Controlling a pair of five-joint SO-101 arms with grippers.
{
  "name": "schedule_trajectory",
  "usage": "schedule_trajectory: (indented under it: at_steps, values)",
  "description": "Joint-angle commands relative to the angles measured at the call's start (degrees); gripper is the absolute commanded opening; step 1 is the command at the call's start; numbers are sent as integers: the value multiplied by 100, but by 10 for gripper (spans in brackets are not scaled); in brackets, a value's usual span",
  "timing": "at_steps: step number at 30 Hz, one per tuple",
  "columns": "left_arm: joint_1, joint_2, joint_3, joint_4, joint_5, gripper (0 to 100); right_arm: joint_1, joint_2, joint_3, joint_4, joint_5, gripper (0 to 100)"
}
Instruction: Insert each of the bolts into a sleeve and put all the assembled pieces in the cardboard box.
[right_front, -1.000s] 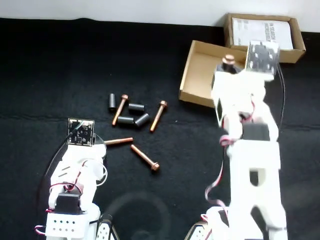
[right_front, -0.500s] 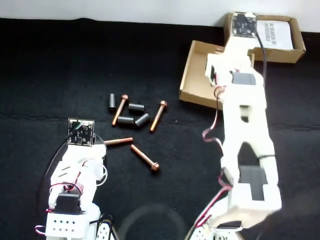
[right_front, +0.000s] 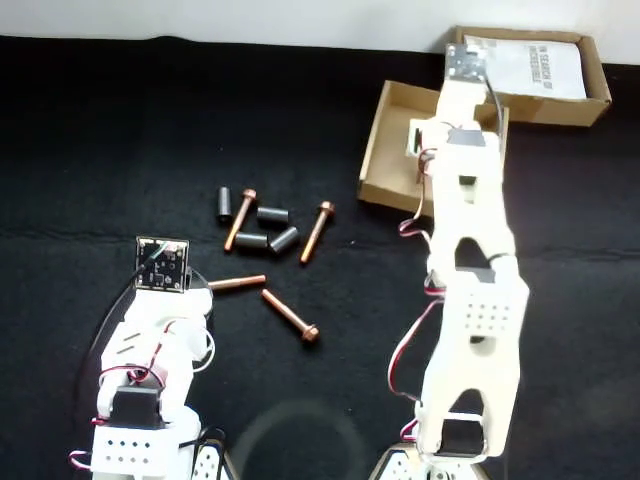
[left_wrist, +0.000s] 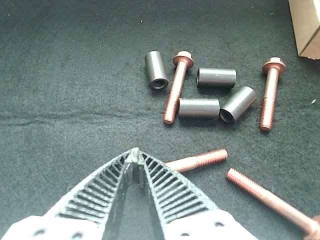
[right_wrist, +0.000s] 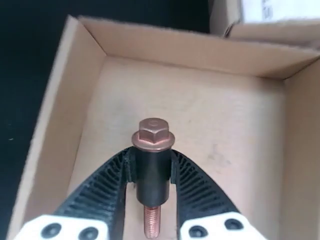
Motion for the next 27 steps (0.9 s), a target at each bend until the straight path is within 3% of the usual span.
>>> schedule_trajectory:
  at_steps: [1,8,12,18,24,27]
  values:
    - [-66,-163,92,9,-26,9,-163,215,-980,470,-18,26]
    - [-66,-163,92,9,-44,9,-409,251,-2334,2070,-9,226]
    - [-66,-163,92,9,-44,9,-479,224,-3002,2615,-9,230]
    - [-136,-163,92,35,-44,9,-919,224,-4497,4409,-18,230]
    - [-945,-171,92,0,-35,9,-1613,233,-5815,5578,-9,230]
    - [-1446,-171,92,0,-35,9,-1868,224,-5947,5587,624,228]
